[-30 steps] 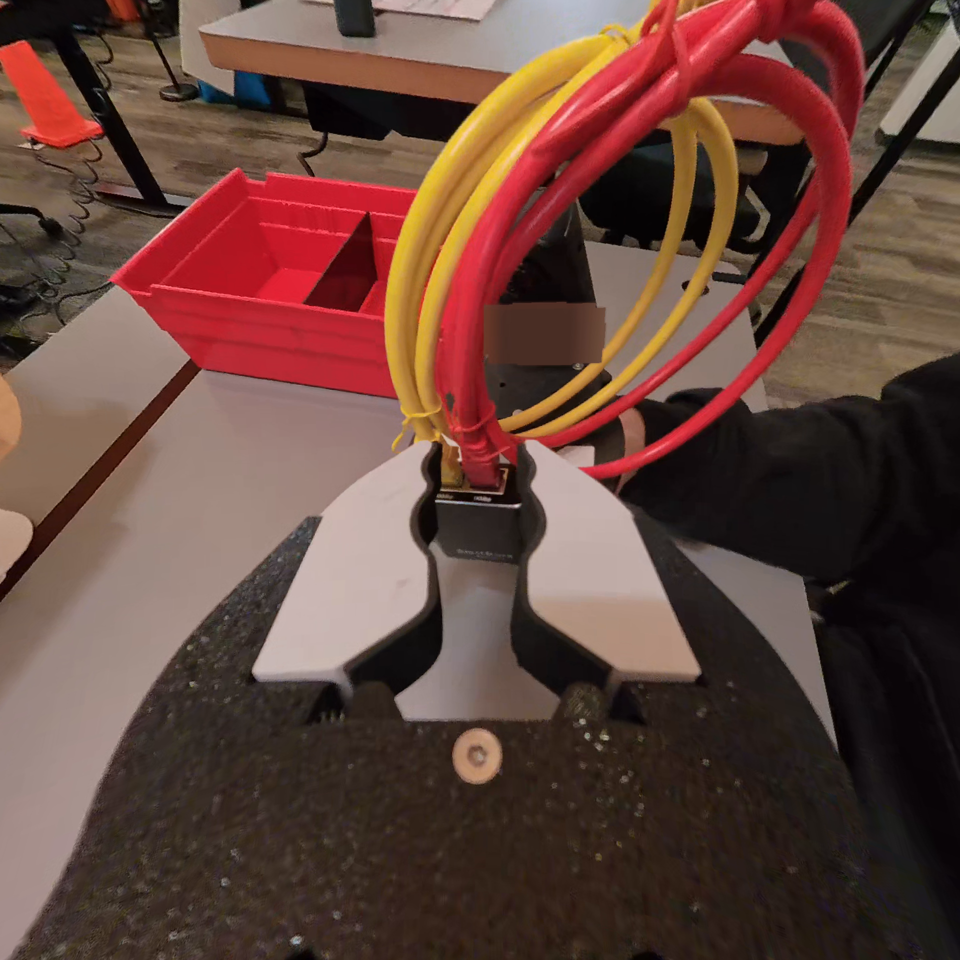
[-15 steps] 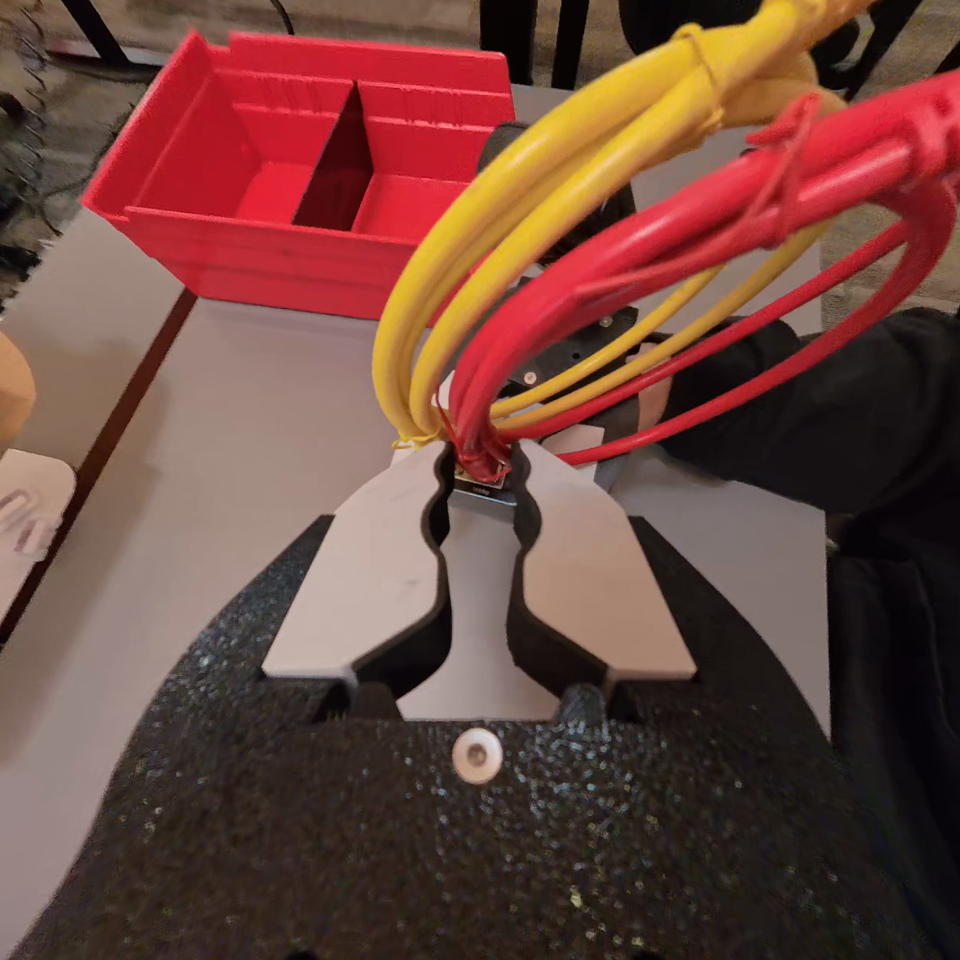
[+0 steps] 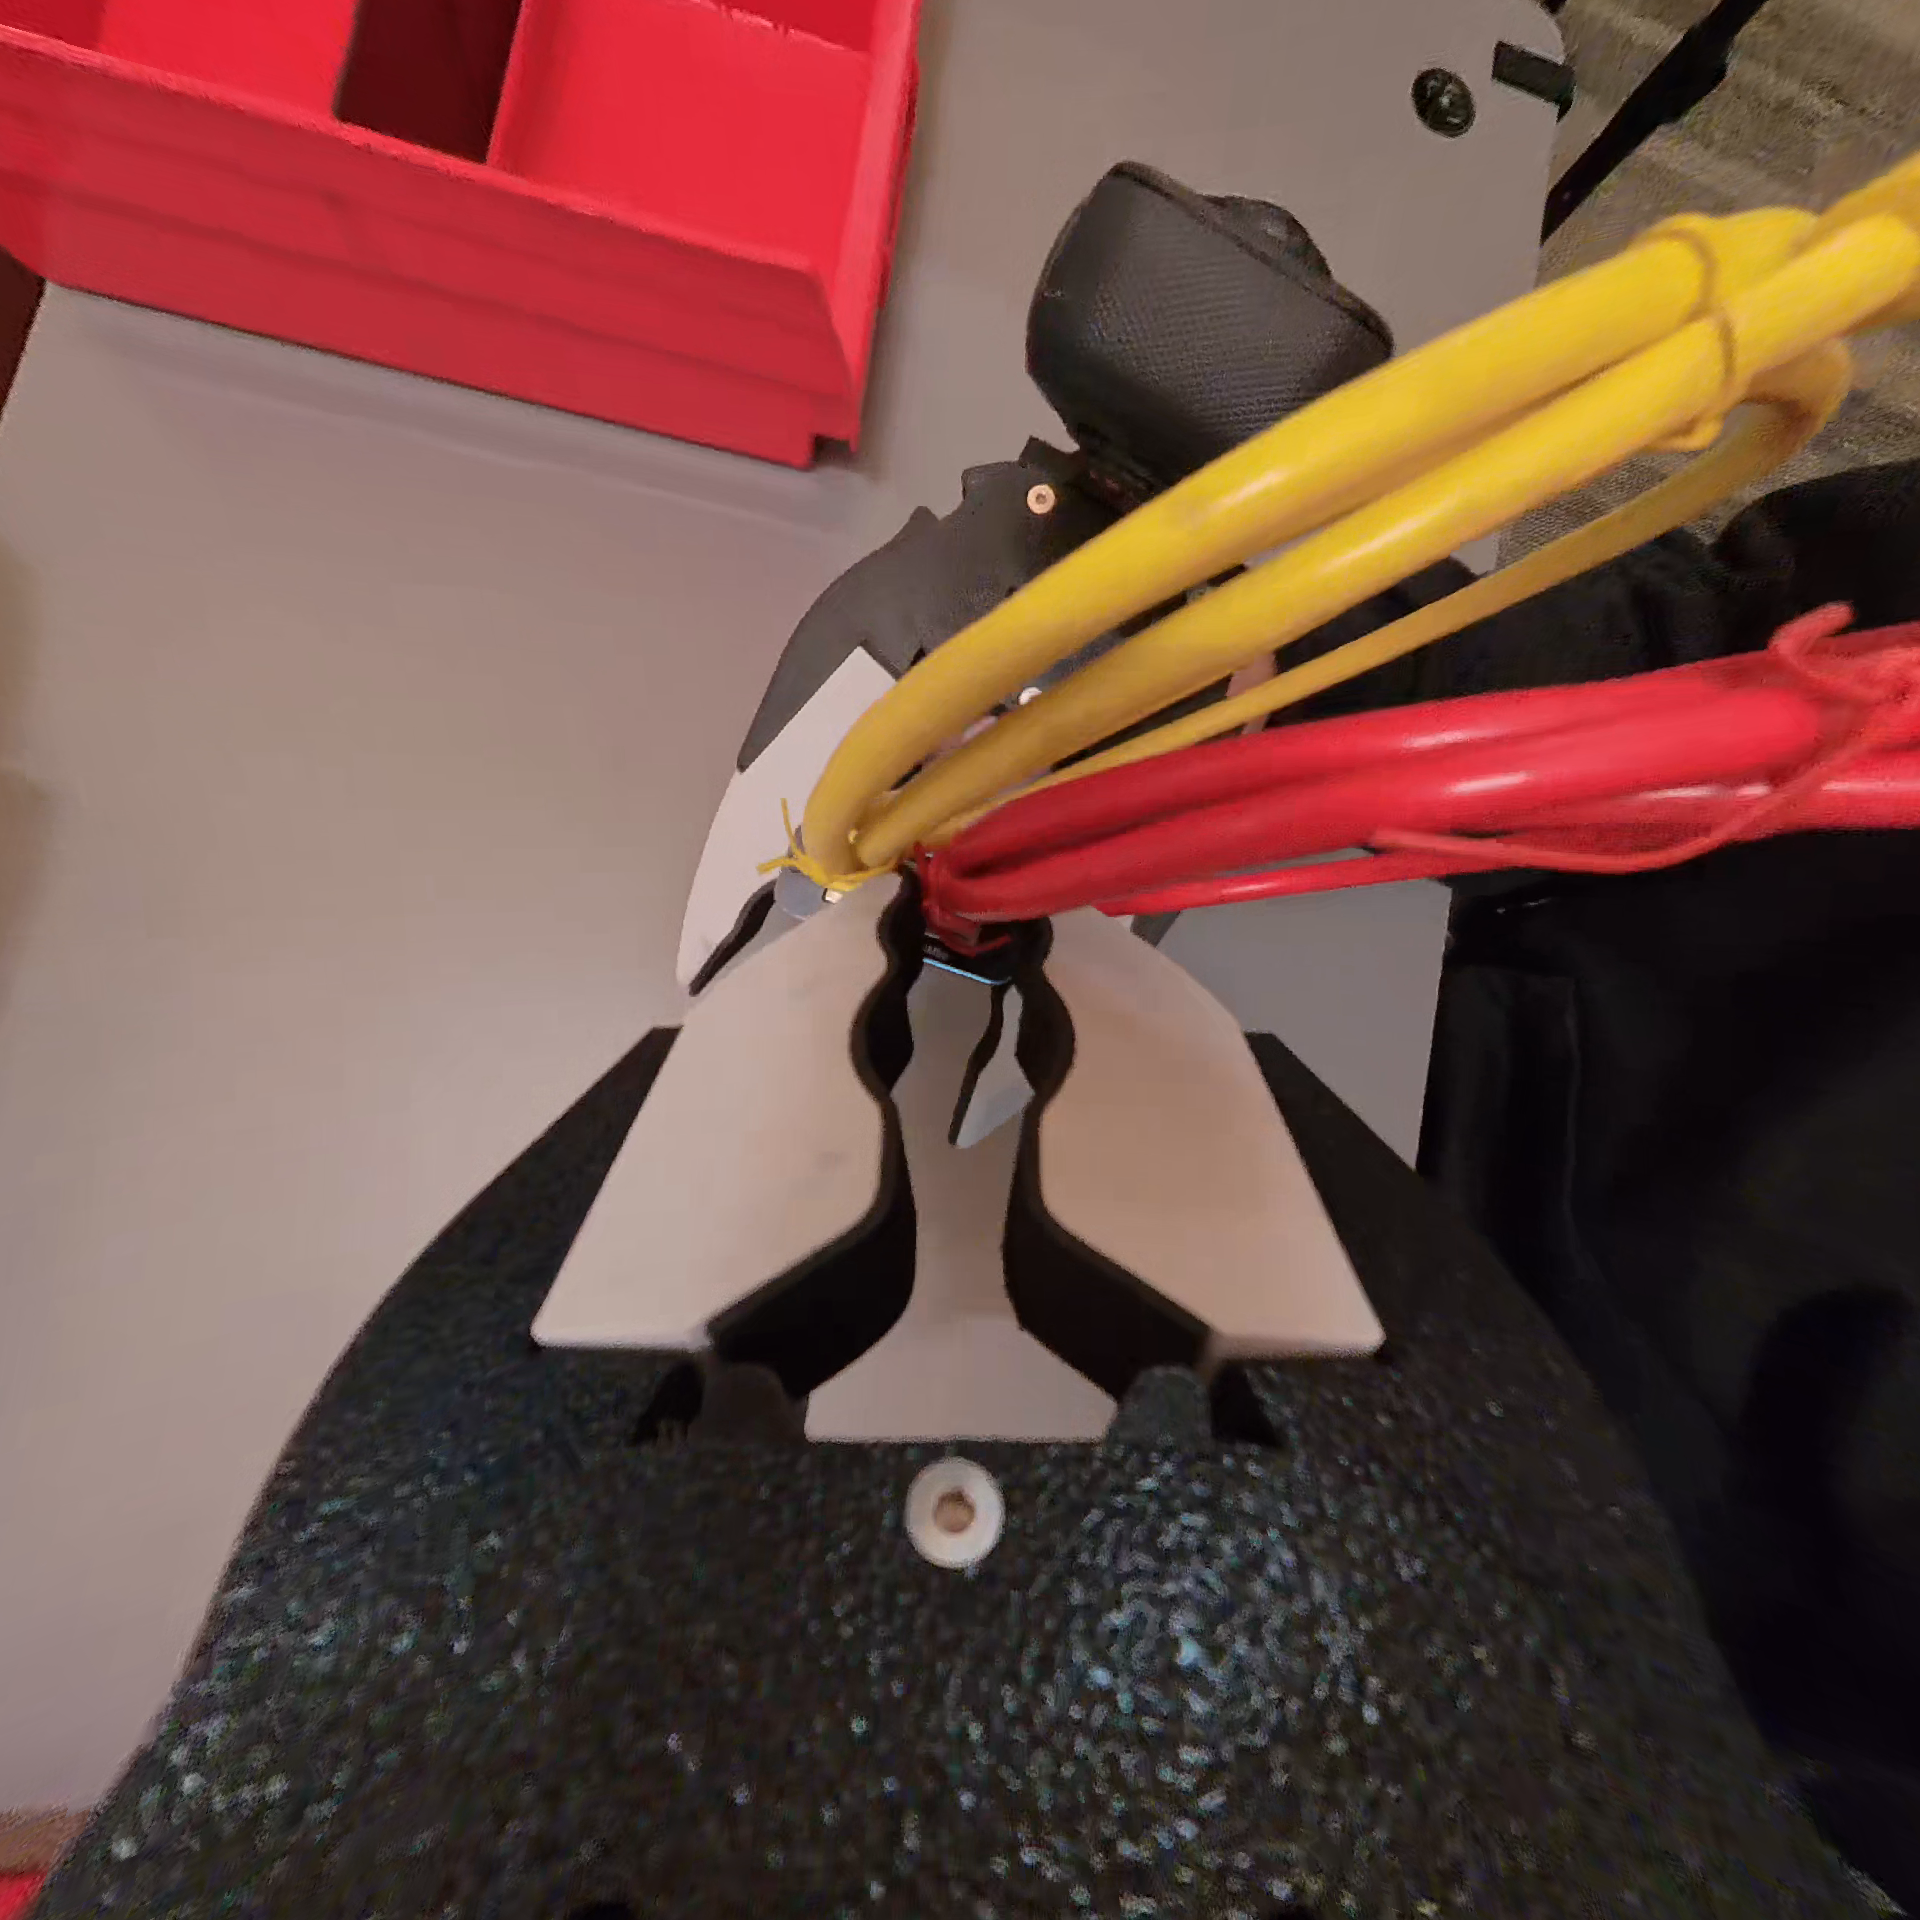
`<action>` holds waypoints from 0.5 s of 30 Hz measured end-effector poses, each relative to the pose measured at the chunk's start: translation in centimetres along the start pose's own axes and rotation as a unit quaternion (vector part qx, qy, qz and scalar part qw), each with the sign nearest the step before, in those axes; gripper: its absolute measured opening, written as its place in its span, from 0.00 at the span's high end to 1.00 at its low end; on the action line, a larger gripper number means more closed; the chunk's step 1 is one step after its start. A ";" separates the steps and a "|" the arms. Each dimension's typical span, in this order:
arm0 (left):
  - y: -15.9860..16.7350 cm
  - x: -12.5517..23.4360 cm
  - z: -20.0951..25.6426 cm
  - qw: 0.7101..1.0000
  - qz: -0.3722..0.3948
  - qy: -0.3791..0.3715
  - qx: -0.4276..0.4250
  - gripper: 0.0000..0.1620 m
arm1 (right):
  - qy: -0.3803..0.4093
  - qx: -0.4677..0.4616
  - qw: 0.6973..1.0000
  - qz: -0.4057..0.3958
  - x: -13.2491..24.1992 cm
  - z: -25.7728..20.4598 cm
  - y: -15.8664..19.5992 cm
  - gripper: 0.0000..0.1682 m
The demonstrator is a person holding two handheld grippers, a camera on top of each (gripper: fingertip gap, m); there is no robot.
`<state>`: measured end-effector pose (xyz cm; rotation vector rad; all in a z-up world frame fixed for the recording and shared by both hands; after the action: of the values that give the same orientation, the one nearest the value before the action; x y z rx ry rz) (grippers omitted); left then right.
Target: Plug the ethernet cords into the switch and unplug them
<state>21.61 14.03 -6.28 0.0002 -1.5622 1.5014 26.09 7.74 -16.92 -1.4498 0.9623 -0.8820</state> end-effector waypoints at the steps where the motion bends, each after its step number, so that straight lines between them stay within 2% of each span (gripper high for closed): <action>1: -0.1 0.0 0.0 1.000 -0.003 -0.002 0.002 0.90 | 0.007 0.000 1.000 0.002 0.0 0.1 0.0 0.55; 6: 0.5 -0.3 -0.3 1.000 0.000 -0.004 -0.005 0.90 | 0.017 0.012 1.000 -0.017 0.0 0.4 0.5 0.55; 10: 0.9 0.3 0.0 0.996 0.061 0.008 -0.070 0.88 | 0.035 0.030 0.999 -0.007 0.3 0.5 -0.2 0.55; 15: 1.4 0.6 0.6 0.989 0.076 -0.001 -0.127 0.84 | 0.034 0.046 0.998 -0.015 0.3 0.4 -0.3 0.55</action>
<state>20.11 14.27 -6.89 -0.2699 -1.7774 1.4074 26.57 7.58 -16.65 -1.3664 0.9394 -0.9902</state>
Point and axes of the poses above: each gripper's, where its closed fingertips meet, x back along the fingers, y out of its underside, z = x × y across the jaws, the point moved 8 cm from there along x, back along the fingers, and after that the axes turned 15 degrees about z, right-handed, at the moved point
